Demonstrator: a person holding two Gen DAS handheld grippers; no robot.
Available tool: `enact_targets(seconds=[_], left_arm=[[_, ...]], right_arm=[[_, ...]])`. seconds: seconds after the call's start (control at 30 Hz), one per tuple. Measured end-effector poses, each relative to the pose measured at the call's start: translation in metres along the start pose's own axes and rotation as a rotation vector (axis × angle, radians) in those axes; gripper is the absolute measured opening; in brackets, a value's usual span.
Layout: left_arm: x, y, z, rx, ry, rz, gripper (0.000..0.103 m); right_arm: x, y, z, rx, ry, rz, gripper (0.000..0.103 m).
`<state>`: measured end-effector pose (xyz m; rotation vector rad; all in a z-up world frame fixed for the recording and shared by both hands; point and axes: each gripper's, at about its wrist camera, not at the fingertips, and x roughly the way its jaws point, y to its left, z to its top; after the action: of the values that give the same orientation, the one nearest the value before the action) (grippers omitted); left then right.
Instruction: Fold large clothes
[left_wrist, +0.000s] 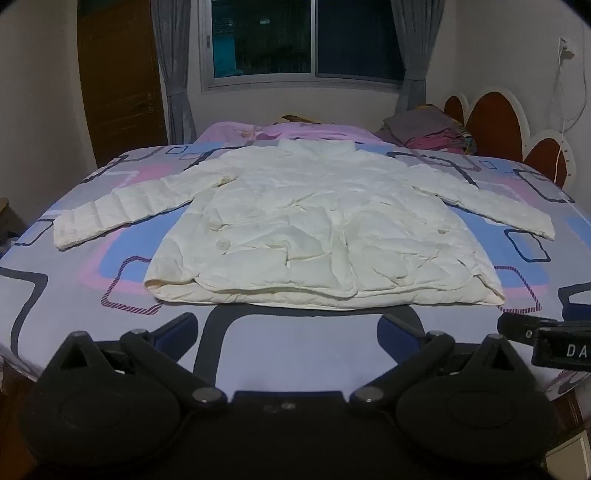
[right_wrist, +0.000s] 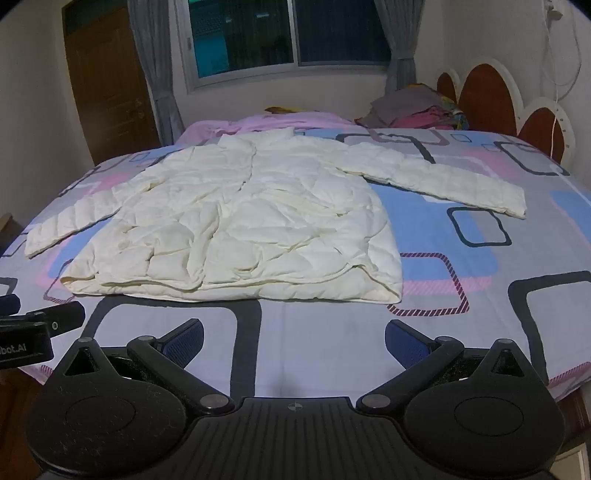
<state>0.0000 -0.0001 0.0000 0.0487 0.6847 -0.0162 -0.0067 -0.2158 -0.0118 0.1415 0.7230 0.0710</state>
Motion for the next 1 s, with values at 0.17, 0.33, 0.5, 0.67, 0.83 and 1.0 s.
enact_targets(seconds=[0.17, 0.33, 0.5, 0.67, 0.83, 1.0], left_arm=[[-0.0002, 0.0004, 0.0000, -0.004, -0.005, 0.003, 0.103], [-0.0028, 0.0037, 0.0005, -0.011, -0.005, 0.003, 0.103], [-0.0046, 0.0060, 0.0003, -0.011, 0.000, 0.010, 0.103], [-0.0012, 0.0076, -0.0036, -0.019, 0.001, 0.018, 0.103], [-0.0015, 0.0073, -0.0053, -0.019, -0.002, 0.020, 0.103], [-0.0016, 0.0073, -0.0048, -0.017, -0.001, 0.018, 0.103]], right_arm=[[0.0012, 0.0005, 0.0003, 0.007, 0.001, 0.007, 0.103], [0.0054, 0.0047, 0.0009, -0.008, 0.002, 0.020, 0.103], [0.0029, 0.0082, 0.0022, -0.014, 0.000, 0.020, 0.103], [0.0035, 0.0065, 0.0007, -0.015, 0.004, 0.029, 0.103], [0.0019, 0.0074, 0.0007, -0.015, 0.003, 0.033, 0.103], [0.0005, 0.0086, 0.0009, -0.013, 0.003, 0.030, 0.103]])
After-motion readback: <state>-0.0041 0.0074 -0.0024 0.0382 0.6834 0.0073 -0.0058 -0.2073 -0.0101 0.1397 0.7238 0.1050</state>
